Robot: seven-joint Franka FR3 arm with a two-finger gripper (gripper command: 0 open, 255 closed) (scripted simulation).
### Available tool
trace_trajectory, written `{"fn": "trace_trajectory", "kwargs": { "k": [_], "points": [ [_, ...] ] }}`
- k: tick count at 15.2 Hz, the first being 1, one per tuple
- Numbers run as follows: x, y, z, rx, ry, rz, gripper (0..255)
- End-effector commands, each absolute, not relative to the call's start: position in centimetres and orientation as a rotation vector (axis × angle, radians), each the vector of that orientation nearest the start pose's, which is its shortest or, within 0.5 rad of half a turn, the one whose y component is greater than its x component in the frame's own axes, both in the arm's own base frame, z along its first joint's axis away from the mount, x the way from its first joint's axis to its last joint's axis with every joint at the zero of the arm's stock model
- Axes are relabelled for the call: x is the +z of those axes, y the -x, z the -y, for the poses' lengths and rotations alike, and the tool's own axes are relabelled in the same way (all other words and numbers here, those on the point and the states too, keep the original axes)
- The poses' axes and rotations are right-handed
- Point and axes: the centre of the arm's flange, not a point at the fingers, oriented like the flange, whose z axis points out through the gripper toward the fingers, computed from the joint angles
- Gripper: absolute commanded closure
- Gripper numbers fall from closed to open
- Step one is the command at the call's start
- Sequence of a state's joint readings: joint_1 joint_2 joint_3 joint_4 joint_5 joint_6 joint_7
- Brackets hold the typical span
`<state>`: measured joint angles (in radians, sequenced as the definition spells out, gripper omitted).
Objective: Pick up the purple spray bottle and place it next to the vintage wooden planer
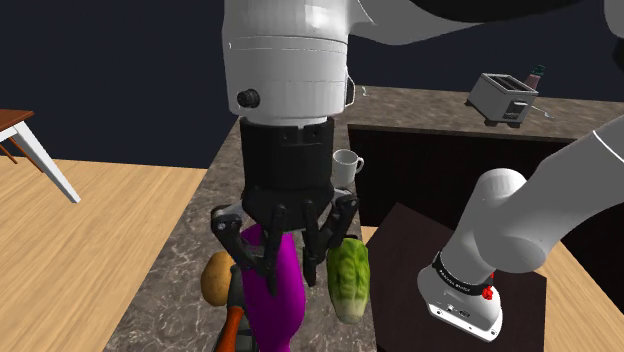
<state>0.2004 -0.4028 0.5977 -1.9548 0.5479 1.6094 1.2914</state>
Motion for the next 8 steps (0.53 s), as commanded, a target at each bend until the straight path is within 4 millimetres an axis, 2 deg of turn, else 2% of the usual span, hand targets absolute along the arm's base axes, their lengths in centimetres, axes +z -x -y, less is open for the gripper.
{"fn": "trace_trajectory", "kwargs": {
  "k": [1, 3, 8],
  "points": [
    [61.5, -23.3, -41.9, 0.418, 2.833, -0.809, 255],
    [61.5, -22.2, -44.3, 0.418, 2.833, -0.809, 255],
    [58.9, -22.2, -44.3, 0.418, 2.833, -0.809, 255]
  ]
}}
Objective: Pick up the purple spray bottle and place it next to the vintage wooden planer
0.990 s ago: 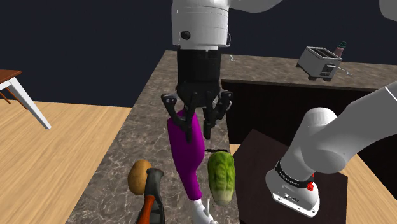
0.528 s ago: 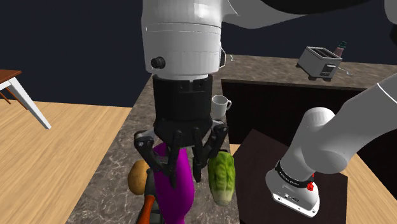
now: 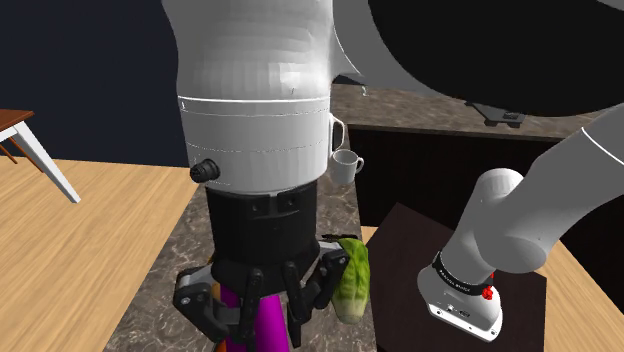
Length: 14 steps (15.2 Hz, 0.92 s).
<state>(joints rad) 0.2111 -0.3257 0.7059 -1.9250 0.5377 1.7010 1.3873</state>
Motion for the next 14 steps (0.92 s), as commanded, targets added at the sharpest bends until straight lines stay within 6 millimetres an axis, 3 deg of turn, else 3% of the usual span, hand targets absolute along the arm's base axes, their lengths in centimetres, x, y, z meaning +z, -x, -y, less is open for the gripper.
{"fn": "trace_trajectory", "kwargs": {
  "k": [1, 14],
  "points": [
    [58.3, -22.2, -44.3, 0.418, 2.833, -0.809, 255],
    [51.5, -22.2, -44.3, 0.418, 2.833, -0.809, 255]
  ]
}}
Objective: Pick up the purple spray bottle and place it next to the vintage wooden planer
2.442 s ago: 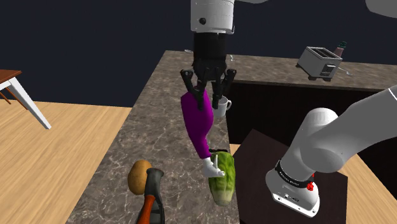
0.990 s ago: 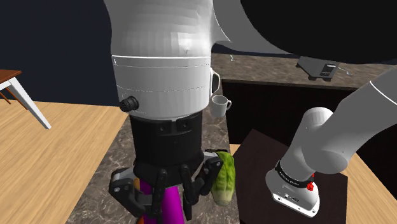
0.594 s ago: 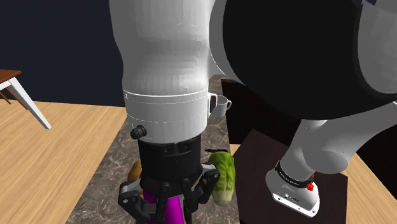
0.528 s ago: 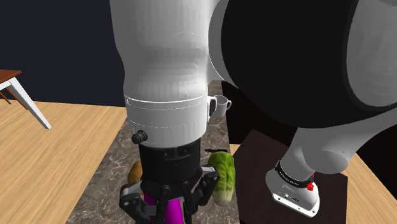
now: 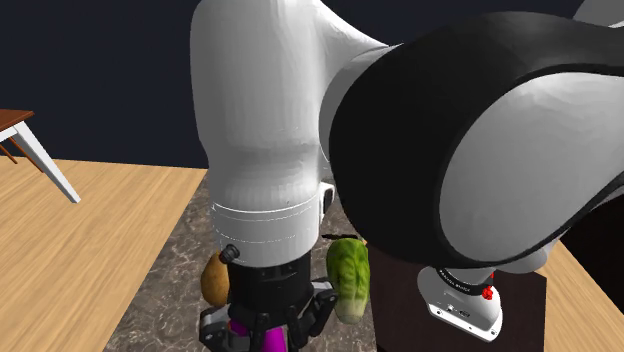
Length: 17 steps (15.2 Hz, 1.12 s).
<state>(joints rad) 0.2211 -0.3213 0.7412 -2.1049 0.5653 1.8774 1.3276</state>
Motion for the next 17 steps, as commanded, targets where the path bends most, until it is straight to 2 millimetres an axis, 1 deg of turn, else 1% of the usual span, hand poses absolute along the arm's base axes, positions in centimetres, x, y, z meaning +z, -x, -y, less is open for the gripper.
{"fn": "trace_trajectory", "kwargs": {
  "k": [1, 17],
  "points": [
    [50.9, -22.2, -44.3, 0.418, 2.833, -0.809, 255],
    [42.5, -22.2, -44.3, 0.418, 2.833, -0.809, 255]
  ]
}}
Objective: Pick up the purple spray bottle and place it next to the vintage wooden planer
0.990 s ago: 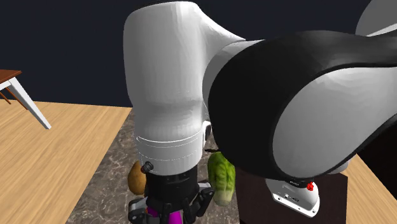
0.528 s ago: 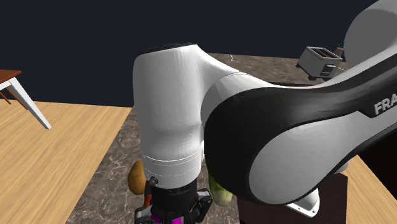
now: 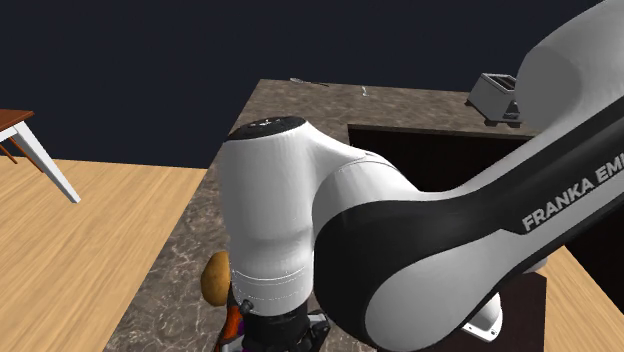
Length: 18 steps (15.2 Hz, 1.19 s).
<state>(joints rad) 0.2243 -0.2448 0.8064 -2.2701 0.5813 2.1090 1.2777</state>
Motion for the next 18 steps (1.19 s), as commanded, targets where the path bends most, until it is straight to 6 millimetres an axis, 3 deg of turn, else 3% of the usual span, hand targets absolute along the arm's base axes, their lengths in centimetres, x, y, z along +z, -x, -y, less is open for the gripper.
{"fn": "trace_trajectory", "kwargs": {
  "k": [1, 18],
  "points": [
    [42.0, -22.2, -44.3, 0.418, 2.833, -0.809, 255],
    [33.0, -22.2, -44.3, 0.418, 2.833, -0.809, 255]
  ]
}}
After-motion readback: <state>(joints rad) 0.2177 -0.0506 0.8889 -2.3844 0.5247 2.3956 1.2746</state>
